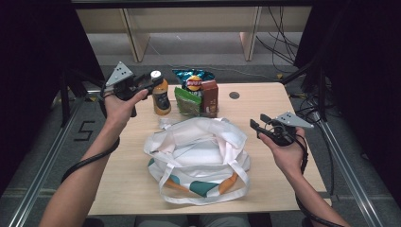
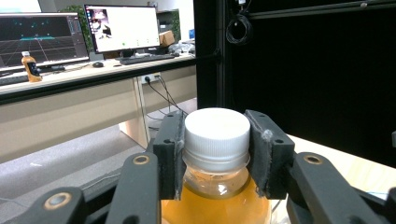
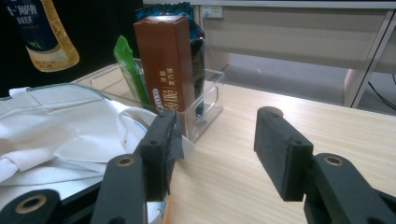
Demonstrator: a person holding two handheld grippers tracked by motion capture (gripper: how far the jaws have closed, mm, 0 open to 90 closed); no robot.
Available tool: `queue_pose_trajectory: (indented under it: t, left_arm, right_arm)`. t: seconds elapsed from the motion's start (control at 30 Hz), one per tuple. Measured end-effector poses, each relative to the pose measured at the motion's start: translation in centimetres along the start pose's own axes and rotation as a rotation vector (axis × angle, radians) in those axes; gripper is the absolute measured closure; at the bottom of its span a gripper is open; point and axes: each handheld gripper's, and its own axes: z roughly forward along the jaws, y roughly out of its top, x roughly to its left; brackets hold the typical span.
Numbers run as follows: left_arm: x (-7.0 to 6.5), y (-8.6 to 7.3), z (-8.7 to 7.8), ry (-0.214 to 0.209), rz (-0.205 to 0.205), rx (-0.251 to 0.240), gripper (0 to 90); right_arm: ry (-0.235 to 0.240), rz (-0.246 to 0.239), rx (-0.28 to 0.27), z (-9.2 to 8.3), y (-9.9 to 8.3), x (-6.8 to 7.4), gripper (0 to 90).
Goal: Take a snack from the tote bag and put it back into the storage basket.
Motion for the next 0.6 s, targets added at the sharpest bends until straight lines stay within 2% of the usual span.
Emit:
queue_pose_trajectory:
  t: [0.6]
  left_arm:
    - [1.6,-0.7,0.4,0.001,0.002,0.018,58.8]
  right_arm:
    - [0.003,0.01,-0.006,0.1,-0.1,0.0,49.7]
